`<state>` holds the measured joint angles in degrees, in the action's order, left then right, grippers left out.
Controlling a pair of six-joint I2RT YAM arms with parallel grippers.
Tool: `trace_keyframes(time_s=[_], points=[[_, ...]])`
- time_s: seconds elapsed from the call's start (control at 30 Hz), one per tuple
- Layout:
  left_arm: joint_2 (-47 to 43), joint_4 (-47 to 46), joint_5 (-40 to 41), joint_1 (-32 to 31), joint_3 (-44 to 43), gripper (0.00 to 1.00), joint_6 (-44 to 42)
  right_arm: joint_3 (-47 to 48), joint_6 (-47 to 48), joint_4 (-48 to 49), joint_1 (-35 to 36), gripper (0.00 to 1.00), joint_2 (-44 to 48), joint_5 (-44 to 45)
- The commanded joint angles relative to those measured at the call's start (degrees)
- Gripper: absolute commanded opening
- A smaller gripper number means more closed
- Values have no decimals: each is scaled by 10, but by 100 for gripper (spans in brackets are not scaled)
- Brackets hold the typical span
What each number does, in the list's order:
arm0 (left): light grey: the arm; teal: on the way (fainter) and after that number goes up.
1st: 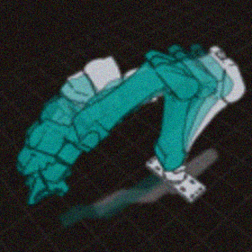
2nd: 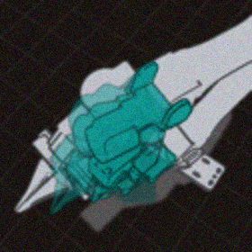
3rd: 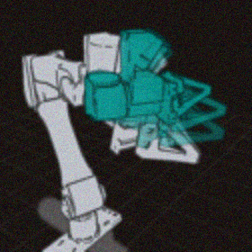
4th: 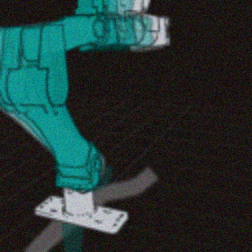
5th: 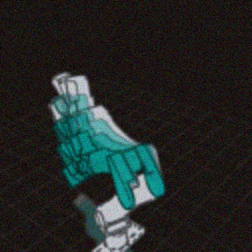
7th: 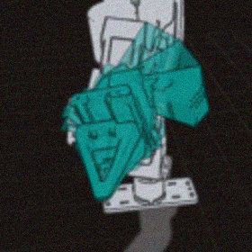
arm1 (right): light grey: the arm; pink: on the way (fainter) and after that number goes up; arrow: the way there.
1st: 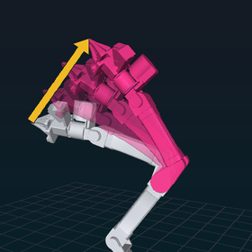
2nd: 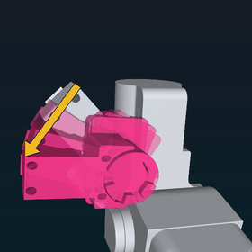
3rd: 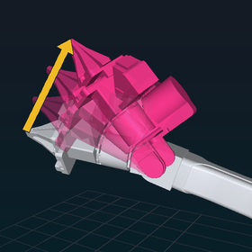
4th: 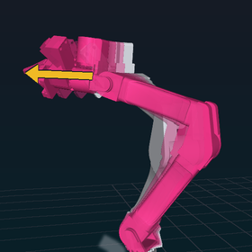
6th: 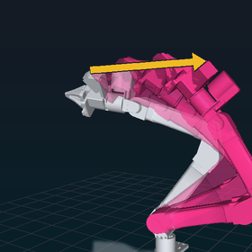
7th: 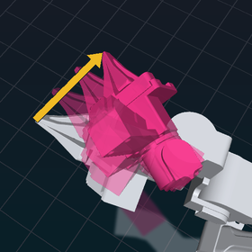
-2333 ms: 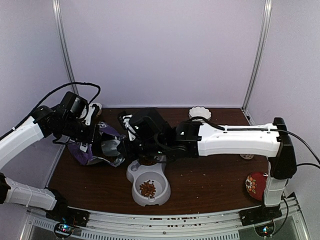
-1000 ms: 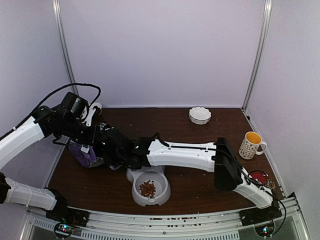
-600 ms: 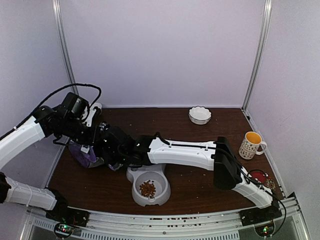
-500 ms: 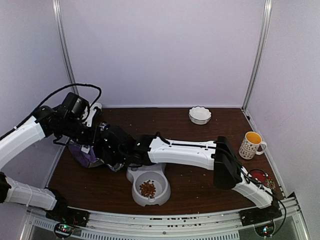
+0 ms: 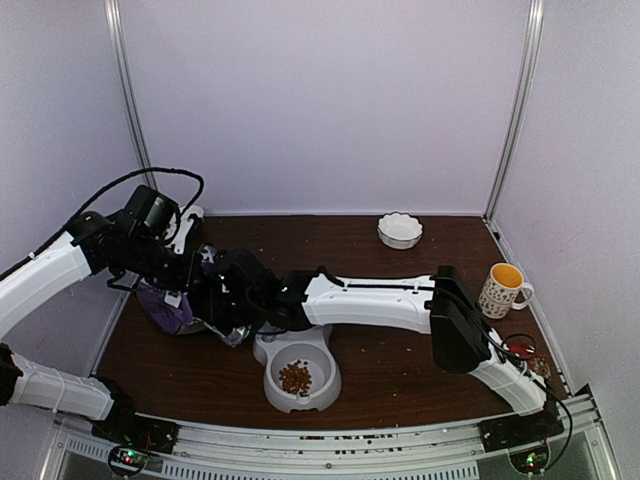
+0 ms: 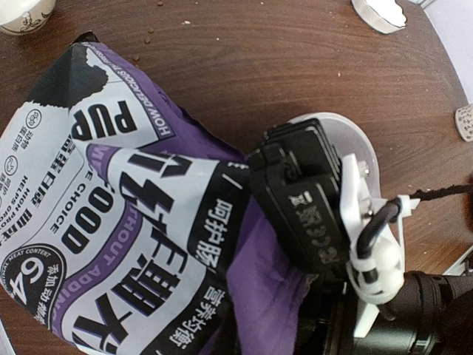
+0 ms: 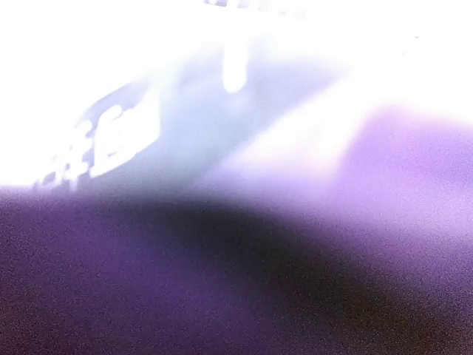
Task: Serve the pet food
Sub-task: Collect the pet food from the pet food bag.
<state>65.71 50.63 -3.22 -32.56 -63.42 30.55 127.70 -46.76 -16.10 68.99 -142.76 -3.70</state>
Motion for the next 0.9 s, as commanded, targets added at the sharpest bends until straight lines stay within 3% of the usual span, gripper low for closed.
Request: trace_keyframes(time_s=[0.0, 0.37, 0.87], points=[[-18, -85, -57, -11, -13, 0, 7, -68, -54, 75, -1, 0, 15, -66], [-27, -83, -46, -11, -1, 0, 7, -187, -111, 193, -8, 0, 84, -54], [-37, -77, -32, -11, 13, 0, 7, -269, -159, 293, -23, 0, 135, -61]])
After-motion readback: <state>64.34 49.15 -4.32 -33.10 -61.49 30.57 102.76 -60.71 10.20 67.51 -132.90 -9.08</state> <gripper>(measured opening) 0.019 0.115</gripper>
